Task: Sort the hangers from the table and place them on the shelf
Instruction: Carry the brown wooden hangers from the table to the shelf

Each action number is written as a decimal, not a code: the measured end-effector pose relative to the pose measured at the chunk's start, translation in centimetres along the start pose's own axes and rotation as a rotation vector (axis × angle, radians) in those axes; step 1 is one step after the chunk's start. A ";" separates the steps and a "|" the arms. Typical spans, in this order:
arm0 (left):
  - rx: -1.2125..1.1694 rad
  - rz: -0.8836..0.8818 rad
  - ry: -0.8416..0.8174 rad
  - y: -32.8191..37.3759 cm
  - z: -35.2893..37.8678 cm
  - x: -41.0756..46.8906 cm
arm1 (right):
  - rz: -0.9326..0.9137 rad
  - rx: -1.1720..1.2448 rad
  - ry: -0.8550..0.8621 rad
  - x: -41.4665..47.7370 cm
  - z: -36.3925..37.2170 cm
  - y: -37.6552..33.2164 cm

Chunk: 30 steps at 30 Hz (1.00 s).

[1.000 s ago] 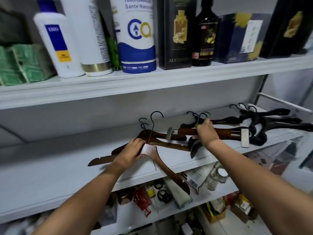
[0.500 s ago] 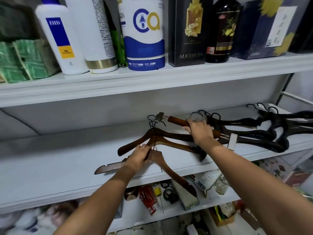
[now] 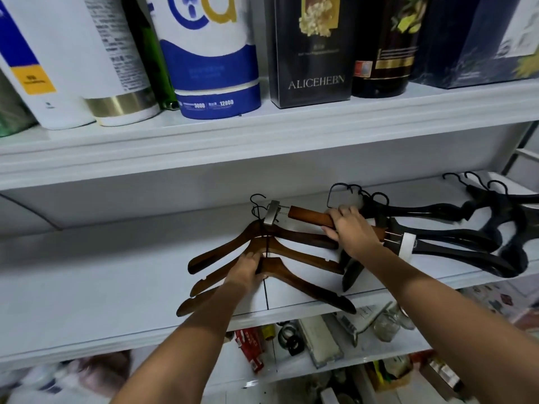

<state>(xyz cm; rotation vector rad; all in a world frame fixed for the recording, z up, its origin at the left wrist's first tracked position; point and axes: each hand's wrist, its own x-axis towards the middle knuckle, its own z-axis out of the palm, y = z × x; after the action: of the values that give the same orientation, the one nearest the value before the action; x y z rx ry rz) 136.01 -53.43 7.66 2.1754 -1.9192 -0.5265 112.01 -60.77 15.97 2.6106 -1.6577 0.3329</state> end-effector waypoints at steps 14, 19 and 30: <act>0.143 -0.033 0.073 0.3 0.5 1.3 | -0.136 0.059 -0.014 0.3 1.5 -0.8; 0.123 -0.034 0.116 0.6 0.8 0.7 | -0.129 0.062 -0.018 -0.3 1.9 -0.8; 0.300 -0.045 0.220 -4.8 -2.7 -5.7 | -0.187 0.078 -0.017 0.4 1.0 -4.9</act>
<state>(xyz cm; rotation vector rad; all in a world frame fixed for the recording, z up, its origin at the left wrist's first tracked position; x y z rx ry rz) 140.91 -47.37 9.16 2.3418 -1.9350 0.0005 116.74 -59.17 15.52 2.8051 -1.4172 0.3757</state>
